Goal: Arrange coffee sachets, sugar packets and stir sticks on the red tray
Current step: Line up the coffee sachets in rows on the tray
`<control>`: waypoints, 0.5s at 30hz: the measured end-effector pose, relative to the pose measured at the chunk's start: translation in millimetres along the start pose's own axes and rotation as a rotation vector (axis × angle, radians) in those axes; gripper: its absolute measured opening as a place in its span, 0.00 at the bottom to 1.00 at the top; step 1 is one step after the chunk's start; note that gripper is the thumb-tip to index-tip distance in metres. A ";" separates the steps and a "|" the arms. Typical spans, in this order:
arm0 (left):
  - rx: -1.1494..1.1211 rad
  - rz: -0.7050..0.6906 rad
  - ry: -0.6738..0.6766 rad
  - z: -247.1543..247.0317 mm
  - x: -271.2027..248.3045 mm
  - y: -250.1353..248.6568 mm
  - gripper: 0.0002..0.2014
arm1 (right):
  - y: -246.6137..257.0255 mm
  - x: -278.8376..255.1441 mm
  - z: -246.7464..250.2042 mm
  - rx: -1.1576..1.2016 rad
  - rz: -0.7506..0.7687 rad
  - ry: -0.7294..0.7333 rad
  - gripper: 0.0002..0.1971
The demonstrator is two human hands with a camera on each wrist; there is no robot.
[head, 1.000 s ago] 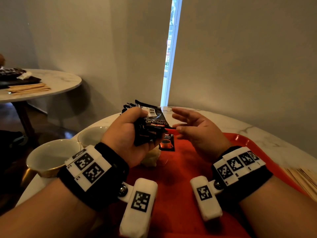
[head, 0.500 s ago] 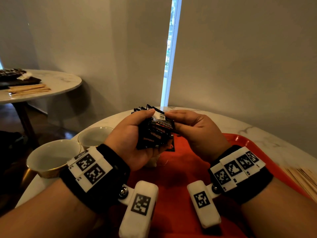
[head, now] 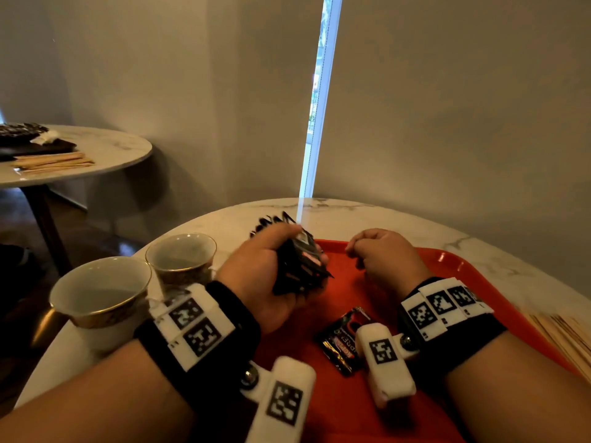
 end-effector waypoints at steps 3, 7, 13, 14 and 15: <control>0.048 0.013 0.017 -3.8 -2.0 8.2 0.11 | -0.5 -5.3 -7.2 -0.125 -0.050 0.225 0.12; 0.001 -0.009 0.051 1.8 2.0 -14.4 0.16 | 3.0 -17.0 2.2 -0.269 -0.101 0.603 0.06; -0.044 -0.029 0.029 6.8 0.3 -26.0 0.28 | 17.1 -38.3 12.6 -0.618 -0.034 0.903 0.19; -0.047 -0.032 0.026 7.1 -0.1 -26.5 0.28 | 16.5 -39.7 11.4 -0.656 -0.033 0.900 0.20; -0.050 -0.036 0.023 7.2 -0.4 -27.4 0.27 | 16.8 -41.0 11.3 -0.678 -0.037 0.901 0.20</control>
Point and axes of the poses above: each hand's wrist, its own x-axis towards the middle knuckle, its own z-axis out of the back of the hand, y = z × x, the point moved 4 cm from there along x, towards the middle knuckle, and after that the axes turned 14 degrees about -y, right-handed, at the moved point
